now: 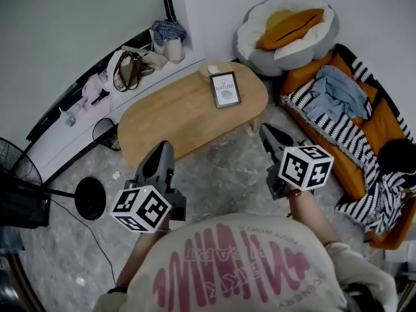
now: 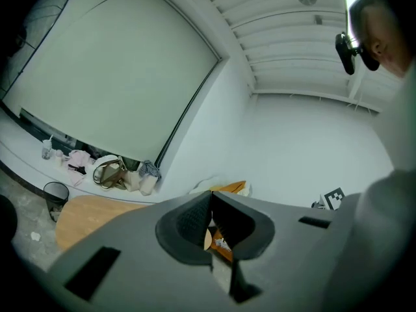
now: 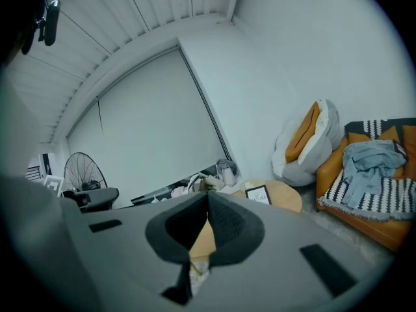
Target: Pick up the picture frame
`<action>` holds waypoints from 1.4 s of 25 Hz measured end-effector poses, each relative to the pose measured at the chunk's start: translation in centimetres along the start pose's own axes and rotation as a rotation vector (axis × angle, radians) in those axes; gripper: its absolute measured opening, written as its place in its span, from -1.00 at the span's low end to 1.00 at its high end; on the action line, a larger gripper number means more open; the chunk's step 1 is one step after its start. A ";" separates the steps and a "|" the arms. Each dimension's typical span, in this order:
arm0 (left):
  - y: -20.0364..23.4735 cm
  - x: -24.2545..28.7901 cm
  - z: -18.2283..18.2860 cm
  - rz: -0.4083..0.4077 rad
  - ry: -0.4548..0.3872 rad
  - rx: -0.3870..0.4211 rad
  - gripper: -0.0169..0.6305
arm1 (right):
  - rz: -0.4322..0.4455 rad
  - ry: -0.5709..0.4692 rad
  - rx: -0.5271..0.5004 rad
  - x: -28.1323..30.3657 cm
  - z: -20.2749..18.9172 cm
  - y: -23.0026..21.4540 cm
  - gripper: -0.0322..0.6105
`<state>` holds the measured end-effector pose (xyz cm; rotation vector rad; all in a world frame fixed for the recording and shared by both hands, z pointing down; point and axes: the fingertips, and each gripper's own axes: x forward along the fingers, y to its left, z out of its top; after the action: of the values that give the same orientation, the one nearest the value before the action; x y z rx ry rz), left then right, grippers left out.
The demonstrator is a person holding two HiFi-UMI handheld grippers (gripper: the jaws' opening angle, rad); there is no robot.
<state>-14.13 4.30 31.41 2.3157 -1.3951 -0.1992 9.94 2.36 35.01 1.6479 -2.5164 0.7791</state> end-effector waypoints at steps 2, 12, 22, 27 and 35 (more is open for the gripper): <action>0.0 0.6 -0.5 -0.012 0.009 -0.007 -0.93 | -0.002 0.001 0.004 0.5 -0.1 -0.7 -0.88; 2.8 4.0 -4.5 -0.008 0.166 -0.053 -0.93 | -0.031 0.094 0.070 4.1 -3.8 -3.2 -0.88; 6.6 14.3 -3.3 -0.072 0.224 -0.083 -0.93 | -0.111 0.114 0.111 11.1 -1.2 -7.3 -0.88; 9.0 20.4 -0.6 -0.108 0.247 -0.079 -0.93 | -0.142 0.111 0.122 15.8 1.6 -8.5 -0.88; 11.6 28.1 4.4 -0.181 0.223 -0.034 -0.93 | -0.158 0.052 0.092 22.4 7.4 -9.3 -0.88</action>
<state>-11.39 -26.06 35.13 2.3532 -1.0679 -0.0162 9.96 -22.73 38.68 1.8026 -2.3141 0.9199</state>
